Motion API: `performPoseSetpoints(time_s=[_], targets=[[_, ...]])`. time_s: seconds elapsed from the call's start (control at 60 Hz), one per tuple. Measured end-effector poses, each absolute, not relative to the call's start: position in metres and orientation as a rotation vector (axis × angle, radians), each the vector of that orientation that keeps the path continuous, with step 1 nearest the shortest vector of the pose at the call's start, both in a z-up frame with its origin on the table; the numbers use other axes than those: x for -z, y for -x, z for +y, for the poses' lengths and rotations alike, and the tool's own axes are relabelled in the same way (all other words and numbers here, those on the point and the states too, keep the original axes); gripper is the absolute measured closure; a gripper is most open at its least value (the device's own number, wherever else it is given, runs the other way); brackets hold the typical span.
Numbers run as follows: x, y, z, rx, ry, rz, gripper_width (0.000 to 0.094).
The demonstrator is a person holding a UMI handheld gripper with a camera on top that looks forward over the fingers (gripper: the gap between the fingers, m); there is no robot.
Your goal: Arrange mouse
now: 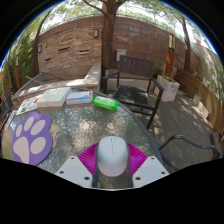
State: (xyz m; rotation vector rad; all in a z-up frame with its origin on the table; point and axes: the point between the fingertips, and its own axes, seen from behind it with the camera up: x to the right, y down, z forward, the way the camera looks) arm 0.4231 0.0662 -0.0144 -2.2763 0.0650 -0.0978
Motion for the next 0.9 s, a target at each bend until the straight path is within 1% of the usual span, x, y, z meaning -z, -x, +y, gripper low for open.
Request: performPoseSetpoints(time_s=[0.067,0.1,0.183,0.217,0.3,0.4,0.45,0.5,0.533,0.583,0.617,0.65,0.667,0.683,0.733,0.75,0.767,0.833,0.85,0.9], targets=[[0.008,-0.427,0.066,0.136,2.274,0.092,0.0584],[0.002,-0.434,0.067,0.158,2.262,0.110,0.0584],[-0.030,-0.444,0.070,0.204,2.209,0.179,0.0585],[-0.050,-0.449,0.073,0.221,2.178,0.215,0.0584],[-0.125,-0.446,0.086,0.223,2.056,0.265,0.0582],[-0.220,-0.390,0.102,0.158,1.905,0.222,0.0585],[-0.241,-0.353,0.107,0.131,1.867,0.173,0.0584],[-0.247,-0.302,0.112,0.076,1.852,0.125,0.0585],[-0.238,-0.276,0.117,0.041,1.870,0.098,0.0587],[-0.204,-0.232,0.121,-0.005,1.911,0.062,0.0588],[-0.176,-0.206,0.124,-0.028,1.942,0.033,0.0589],[-0.138,-0.182,0.119,-0.025,1.989,0.008,0.0588],[-0.130,-0.175,0.115,-0.032,2.016,-0.009,0.0587],[-0.113,-0.168,0.116,-0.033,2.046,-0.025,0.0586],[-0.077,-0.153,0.118,-0.043,2.115,-0.045,0.0582],[-0.054,-0.143,0.109,-0.045,2.132,-0.050,0.0580],[-0.041,-0.138,0.109,-0.049,2.151,-0.055,0.0562],[-0.021,-0.132,0.112,-0.053,2.209,-0.061,0.0527],[0.005,-0.129,0.108,-0.058,2.221,-0.062,0.0517],[0.009,-0.125,0.103,-0.057,2.251,-0.061,0.0471]])
